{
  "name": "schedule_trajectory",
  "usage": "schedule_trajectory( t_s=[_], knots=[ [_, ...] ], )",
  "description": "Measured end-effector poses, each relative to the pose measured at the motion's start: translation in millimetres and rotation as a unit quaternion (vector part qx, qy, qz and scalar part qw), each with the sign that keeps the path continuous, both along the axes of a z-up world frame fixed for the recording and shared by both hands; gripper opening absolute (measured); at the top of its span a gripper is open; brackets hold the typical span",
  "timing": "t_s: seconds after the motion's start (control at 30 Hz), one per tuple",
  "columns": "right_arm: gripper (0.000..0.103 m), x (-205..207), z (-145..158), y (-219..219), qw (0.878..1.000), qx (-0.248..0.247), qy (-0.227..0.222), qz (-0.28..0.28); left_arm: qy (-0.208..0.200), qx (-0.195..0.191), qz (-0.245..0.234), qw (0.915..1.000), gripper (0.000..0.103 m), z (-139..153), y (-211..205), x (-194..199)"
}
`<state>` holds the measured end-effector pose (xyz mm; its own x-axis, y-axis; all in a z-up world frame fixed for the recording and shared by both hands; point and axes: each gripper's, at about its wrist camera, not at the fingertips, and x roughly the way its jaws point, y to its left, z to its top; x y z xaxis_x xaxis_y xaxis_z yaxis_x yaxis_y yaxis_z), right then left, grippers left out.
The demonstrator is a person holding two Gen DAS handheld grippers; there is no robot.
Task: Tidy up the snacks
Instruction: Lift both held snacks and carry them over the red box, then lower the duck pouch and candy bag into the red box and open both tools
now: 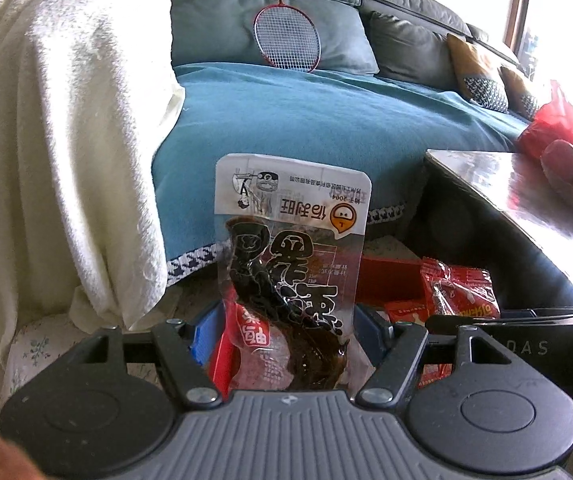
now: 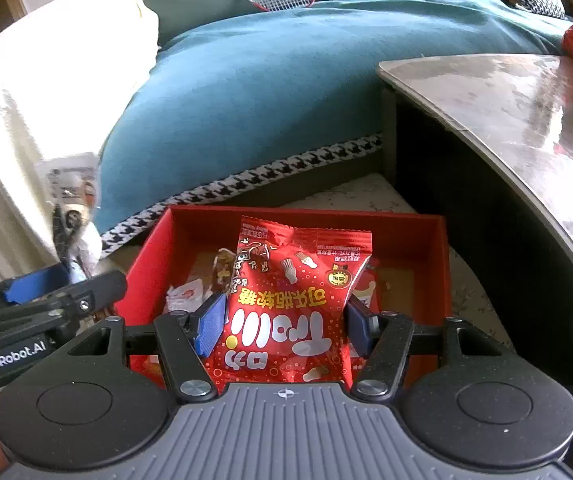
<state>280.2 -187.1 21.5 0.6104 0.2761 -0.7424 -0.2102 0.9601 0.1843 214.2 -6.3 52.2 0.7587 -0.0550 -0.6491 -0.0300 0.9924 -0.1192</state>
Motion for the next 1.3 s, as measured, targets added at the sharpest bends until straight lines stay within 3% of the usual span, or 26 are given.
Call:
schedule_trajectory(
  t_s=[0.9,1.1,1.3],
  knots=[
    [0.07,40,-46,18,0.998,-0.043,0.05,-0.008,0.034,0.024,0.007,0.9991,0.062,-29,-11,45],
    [0.078,41,-42,20,0.998,-0.048,0.048,-0.008,0.043,0.026,0.006,0.9987,0.063,-33,-11,48],
    [0.079,40,-43,22,0.997,-0.054,0.052,-0.005,0.041,0.031,0.003,0.9987,0.067,-30,-13,45]
  ],
)
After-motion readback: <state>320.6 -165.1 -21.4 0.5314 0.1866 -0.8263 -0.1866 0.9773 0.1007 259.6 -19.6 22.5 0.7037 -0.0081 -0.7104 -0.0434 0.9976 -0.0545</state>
